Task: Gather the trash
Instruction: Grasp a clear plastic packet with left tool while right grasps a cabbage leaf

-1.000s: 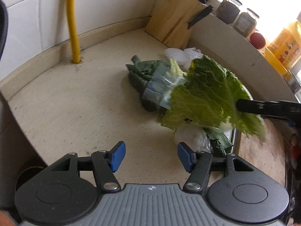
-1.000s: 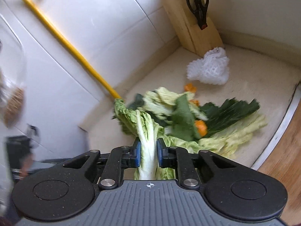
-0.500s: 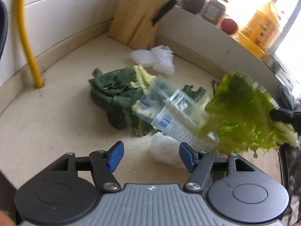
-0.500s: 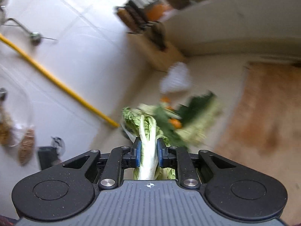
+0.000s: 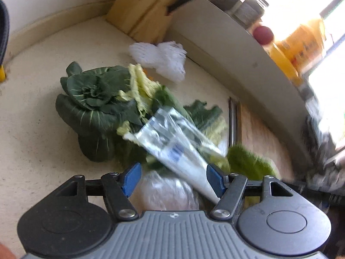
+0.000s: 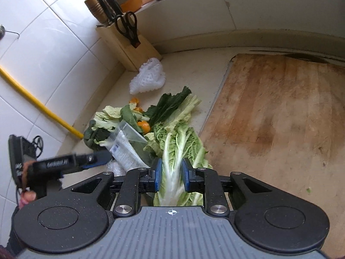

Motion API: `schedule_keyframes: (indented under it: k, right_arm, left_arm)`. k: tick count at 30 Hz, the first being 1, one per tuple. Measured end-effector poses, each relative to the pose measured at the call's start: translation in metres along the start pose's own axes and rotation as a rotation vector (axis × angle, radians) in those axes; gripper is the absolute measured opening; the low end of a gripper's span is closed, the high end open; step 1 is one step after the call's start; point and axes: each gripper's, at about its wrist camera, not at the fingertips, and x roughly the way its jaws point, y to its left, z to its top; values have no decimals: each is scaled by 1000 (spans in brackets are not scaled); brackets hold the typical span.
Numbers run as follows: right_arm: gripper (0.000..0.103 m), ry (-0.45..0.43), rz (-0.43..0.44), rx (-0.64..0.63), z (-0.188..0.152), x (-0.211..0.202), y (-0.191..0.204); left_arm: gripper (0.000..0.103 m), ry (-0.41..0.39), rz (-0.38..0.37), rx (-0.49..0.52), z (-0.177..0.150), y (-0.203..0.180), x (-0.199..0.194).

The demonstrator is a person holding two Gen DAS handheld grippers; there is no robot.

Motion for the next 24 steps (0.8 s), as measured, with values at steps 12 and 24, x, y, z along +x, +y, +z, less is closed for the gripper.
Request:
schedule_keyframes:
  k: [12,24]
  right_arm:
    - [73,62,-92,-94,2,17,5]
    - [31,79,-170,-211,-13,35,23]
  left_arm:
    - [53,-50,10,-4,4,-4,31]
    - [18,-78,-15,182,-1,-39,9]
